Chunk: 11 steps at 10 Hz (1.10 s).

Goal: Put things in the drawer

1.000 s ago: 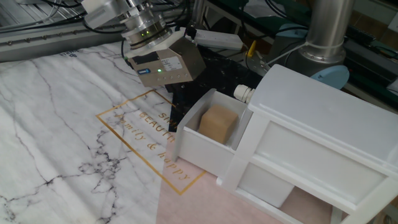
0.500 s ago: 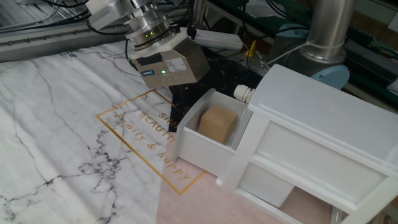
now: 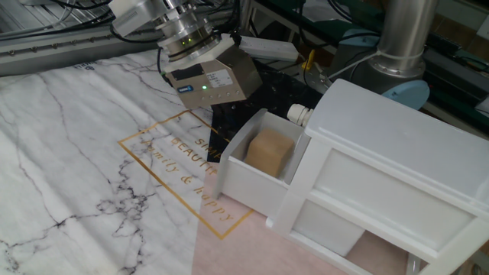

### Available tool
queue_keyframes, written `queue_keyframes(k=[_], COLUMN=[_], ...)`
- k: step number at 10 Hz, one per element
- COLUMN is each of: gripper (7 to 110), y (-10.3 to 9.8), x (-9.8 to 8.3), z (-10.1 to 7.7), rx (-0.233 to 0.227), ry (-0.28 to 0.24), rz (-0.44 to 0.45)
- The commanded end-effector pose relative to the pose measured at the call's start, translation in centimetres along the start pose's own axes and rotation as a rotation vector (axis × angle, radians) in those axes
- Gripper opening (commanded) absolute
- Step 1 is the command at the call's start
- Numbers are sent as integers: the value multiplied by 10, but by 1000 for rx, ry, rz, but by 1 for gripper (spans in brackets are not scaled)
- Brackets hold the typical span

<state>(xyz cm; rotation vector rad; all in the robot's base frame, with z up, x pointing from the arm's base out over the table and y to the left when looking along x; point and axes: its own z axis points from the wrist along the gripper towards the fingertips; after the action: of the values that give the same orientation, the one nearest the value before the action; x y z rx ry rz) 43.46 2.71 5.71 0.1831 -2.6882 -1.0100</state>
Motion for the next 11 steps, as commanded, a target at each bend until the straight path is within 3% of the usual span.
queue_keyframes(k=[1,6,9,11], gripper=[7,7,7,7], y=[9,18,27,40], x=[-2,-3,-1,-2], z=[1,16,17,16], rx=[-19,-18,-50,-95], ry=[-13,-25,-11,-12], rz=[3,16,21,26])
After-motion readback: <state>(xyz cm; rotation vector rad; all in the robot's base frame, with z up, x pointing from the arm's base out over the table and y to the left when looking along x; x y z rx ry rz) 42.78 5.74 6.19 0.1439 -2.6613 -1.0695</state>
